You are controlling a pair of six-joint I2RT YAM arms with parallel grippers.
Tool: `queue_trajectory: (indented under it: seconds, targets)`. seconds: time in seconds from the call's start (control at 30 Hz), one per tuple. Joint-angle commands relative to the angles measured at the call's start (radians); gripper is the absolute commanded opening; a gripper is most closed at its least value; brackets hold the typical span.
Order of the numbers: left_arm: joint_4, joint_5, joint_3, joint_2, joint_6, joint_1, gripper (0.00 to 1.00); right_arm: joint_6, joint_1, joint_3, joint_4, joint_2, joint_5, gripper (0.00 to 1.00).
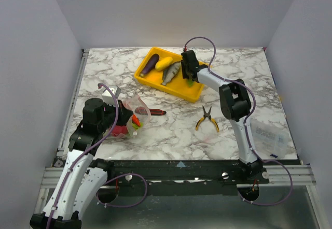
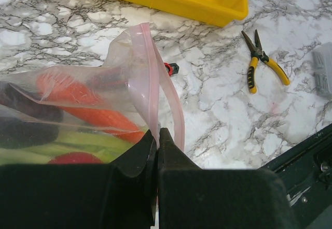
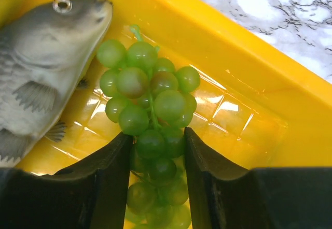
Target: Place the food in the zip-top bag and seal the zipper
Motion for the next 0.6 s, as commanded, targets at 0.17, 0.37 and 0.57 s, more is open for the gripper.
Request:
queue_trajectory:
  seconds: [0.17,0.37,0.57]
  targets:
    - [0.028,0.014,0.007,0.005,-0.003,-0.003,0.00,-0.001,0.003,-0.096,-0.029,-0.174,0.001,0.12]
    - [0.027,0.010,0.007,0.003,-0.001,-0.003,0.00,0.066,0.004,-0.217,-0.026,-0.386,-0.138,0.00]
    - [0.028,0.013,0.007,0.005,-0.001,-0.003,0.00,0.150,0.004,-0.350,-0.001,-0.577,-0.364,0.00]
